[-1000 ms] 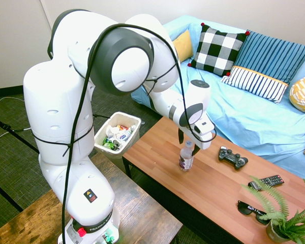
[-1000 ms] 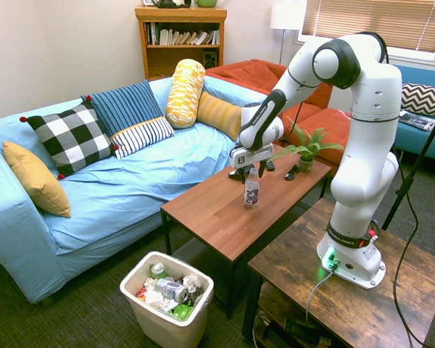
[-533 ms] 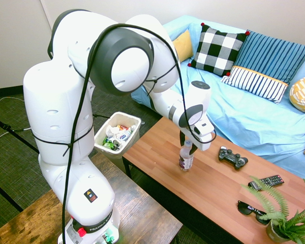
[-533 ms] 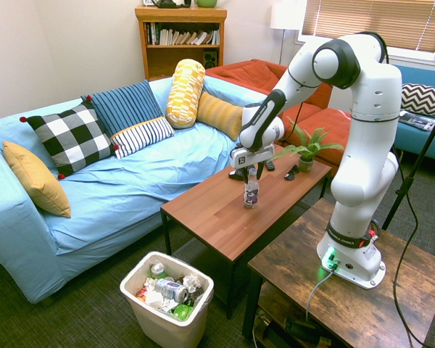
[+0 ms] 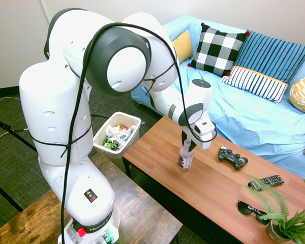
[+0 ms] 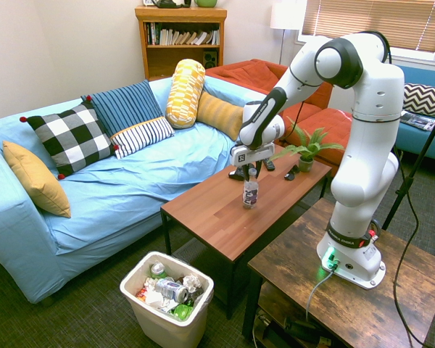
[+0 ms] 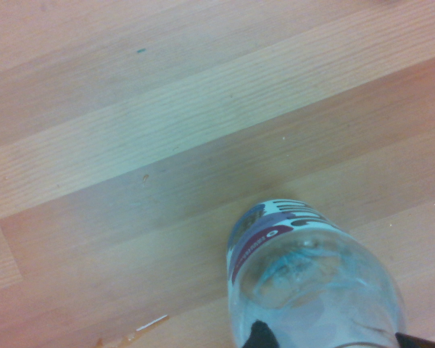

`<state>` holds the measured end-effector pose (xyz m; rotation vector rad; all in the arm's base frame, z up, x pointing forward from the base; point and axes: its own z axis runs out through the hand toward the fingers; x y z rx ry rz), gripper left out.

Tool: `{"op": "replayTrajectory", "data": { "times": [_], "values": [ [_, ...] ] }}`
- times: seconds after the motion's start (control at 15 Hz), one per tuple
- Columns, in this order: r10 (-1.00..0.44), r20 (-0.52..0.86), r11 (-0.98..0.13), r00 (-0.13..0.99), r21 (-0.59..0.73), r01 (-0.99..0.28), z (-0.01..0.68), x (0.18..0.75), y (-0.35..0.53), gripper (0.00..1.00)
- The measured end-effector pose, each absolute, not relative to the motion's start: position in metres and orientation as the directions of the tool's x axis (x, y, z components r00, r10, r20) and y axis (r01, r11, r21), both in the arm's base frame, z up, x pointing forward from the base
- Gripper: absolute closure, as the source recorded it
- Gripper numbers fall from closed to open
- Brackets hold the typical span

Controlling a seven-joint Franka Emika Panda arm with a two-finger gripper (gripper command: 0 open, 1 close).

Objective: Throw the bottle in the trash bin

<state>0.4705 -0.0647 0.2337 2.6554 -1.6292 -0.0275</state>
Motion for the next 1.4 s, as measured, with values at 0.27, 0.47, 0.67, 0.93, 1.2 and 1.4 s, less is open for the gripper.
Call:
{"op": "replayTrajectory", "data": {
  "times": [0.27,0.47,0.67,0.93,1.2,1.4],
  "values": [
    [-0.885,0.018,-0.466,0.466,-0.025,-0.884,0.277,0.474,-0.058,1.00],
    [-0.851,0.052,-0.526,0.523,-0.116,-0.843,0.344,0.475,-0.012,1.00],
    [-0.795,0.097,-0.606,0.599,-0.193,-0.772,0.389,0.468,0.077,1.00],
    [-0.715,0.151,-0.698,0.682,-0.201,-0.687,0.395,0.442,0.219,1.00],
    [-0.640,0.210,-0.768,0.739,-0.151,-0.622,0.341,0.415,0.343,1.00],
    [-0.615,0.240,-0.787,0.751,-0.128,-0.603,0.291,0.421,0.400,1.00]
  ]
}}
